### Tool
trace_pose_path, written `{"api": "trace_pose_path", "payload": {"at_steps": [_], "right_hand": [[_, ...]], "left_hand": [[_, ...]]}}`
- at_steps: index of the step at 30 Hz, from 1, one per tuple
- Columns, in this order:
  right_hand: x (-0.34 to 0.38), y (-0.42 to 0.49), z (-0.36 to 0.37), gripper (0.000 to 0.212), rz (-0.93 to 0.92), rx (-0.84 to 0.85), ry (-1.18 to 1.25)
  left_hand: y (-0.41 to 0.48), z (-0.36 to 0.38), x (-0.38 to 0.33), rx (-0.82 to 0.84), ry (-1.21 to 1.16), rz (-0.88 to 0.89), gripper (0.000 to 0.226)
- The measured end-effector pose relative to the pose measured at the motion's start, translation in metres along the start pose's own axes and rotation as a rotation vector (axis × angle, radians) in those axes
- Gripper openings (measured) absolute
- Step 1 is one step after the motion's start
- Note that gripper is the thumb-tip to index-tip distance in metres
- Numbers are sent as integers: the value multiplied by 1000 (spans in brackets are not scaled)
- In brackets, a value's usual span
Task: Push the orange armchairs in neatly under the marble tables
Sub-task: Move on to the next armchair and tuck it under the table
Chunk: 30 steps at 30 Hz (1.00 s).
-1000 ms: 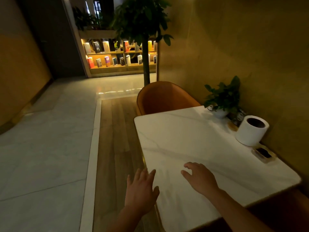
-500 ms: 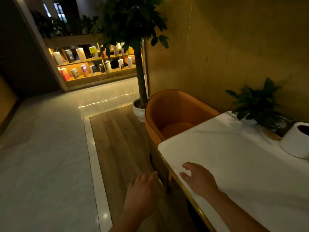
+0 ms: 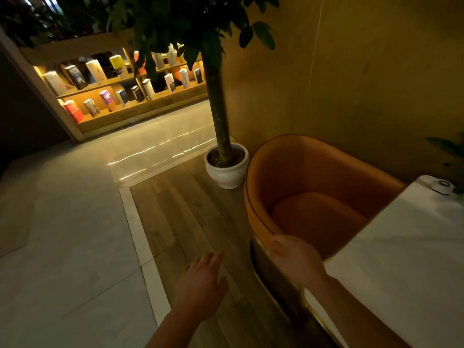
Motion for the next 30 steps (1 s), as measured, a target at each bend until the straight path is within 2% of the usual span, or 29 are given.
{"api": "trace_pose_path", "payload": {"at_steps": [3,6,9,14,17,22,30], "right_hand": [[4,59,0,26,50,-24,1],[3,113,0,24,130,-78,-16],[5,159,3,23,254,-127,-15],[12,217,13,20,503,-216,103],[13,245,10,21,603,-276,174],[-22,290,2,40,740,-404,233],[-69,341,-24,43,876,-542,254]], "left_hand": [[72,-24,12,17,36,81,62],[156,-40,18,21,126,201,60],[238,-58,15,31,193,343,55],[340,-87,-4,142,295,601,39],[387,-97,-26,197,338,726,45],[468,-93,-87,251,400,891,62],[555,-85,-191,249,488,1092,60]]}}
Point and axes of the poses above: each hand's wrist, its own y-axis towards the middle knuckle, its own z-axis out of the palm, x = y × z, the point moved 4 cm from there along y, towards the middle knuckle, and after that the axes turned 11 degrees about -z, right-handed, at the moved point
